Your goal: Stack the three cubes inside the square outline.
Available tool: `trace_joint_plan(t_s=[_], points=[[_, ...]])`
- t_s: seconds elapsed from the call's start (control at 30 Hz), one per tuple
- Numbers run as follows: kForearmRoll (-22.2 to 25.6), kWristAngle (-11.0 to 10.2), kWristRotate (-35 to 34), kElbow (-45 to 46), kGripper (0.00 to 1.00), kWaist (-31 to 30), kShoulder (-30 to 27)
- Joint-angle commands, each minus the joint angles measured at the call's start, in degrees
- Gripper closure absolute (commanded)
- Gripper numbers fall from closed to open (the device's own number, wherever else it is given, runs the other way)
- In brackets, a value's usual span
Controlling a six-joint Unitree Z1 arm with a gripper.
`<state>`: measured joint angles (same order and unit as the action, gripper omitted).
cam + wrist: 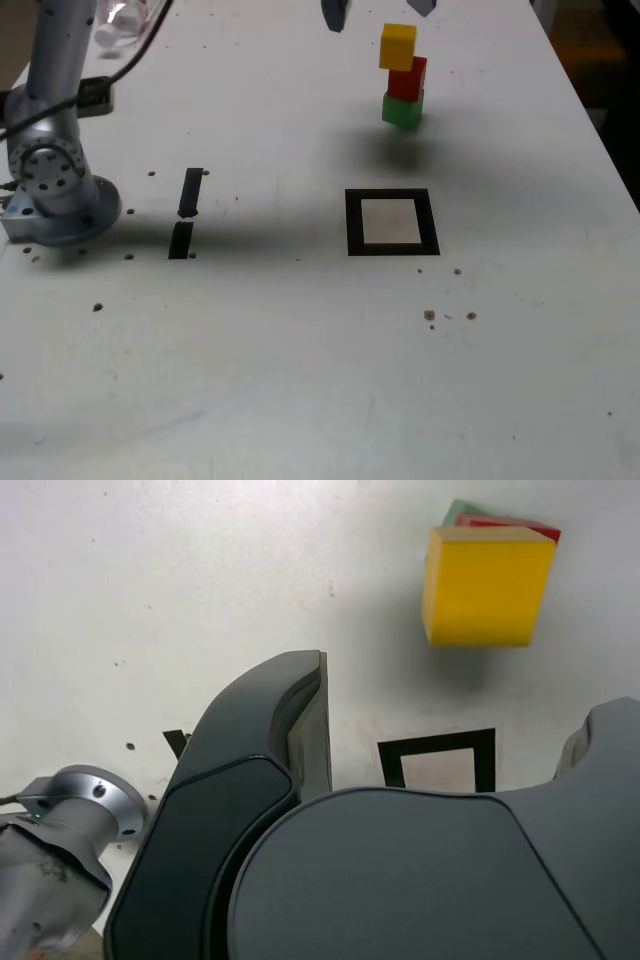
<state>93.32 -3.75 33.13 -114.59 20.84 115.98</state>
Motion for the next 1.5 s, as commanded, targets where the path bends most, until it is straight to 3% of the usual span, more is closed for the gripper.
trace_joint_plan(t_s=[0.0,0.3,1.13,1.27,1.47], points=[[0.7,-0.6,0.4,-0.6,0.08,0.2,1.2],[0.7,-2.1,1.4,-2.7,0.08,1.3,4.5],[0.6,-3.4,1.4,-7.5,0.10,2.3,11.9],[0.6,-3.9,1.4,-7.6,0.18,2.5,12.4],[0.6,-4.7,0.9,-7.9,0.42,2.5,12.5]])
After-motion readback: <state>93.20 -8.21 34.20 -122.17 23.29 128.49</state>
